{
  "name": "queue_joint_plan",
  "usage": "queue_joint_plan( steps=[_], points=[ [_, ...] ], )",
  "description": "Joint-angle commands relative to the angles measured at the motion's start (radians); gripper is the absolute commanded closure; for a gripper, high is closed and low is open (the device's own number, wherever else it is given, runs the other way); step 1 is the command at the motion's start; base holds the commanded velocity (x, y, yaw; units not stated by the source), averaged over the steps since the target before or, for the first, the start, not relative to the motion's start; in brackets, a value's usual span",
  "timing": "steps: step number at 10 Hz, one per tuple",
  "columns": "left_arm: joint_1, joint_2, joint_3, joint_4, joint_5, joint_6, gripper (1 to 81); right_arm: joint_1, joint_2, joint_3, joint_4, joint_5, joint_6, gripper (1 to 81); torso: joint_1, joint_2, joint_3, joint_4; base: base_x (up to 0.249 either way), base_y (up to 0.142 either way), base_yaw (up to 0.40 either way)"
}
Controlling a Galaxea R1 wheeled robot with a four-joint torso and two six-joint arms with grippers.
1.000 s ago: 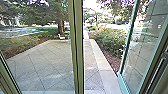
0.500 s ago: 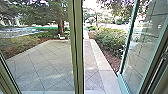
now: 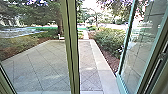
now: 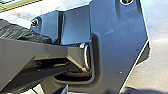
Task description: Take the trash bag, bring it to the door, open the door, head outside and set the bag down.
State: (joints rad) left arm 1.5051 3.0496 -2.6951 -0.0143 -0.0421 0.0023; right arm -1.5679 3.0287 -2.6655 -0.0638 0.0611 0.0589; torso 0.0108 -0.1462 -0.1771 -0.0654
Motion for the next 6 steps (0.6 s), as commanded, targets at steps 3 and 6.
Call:
queue_joint_plan(
  steps=[3,6],
  points=[
    [-0.044,-0.014,-0.005,0.014,0.056,0.007,81.1,0.028,0.021,0.007,-0.013,-0.053,-0.007,1.0,0.000,0.000,0.000,0.000,0.000,-0.117,0.000],
    [-0.042,-0.014,-0.005,0.016,0.057,0.007,81.1,0.025,0.021,-0.002,-0.014,-0.064,-0.007,1.0,0.000,0.000,0.000,0.000,0.000,-0.120,0.000]
  ],
)
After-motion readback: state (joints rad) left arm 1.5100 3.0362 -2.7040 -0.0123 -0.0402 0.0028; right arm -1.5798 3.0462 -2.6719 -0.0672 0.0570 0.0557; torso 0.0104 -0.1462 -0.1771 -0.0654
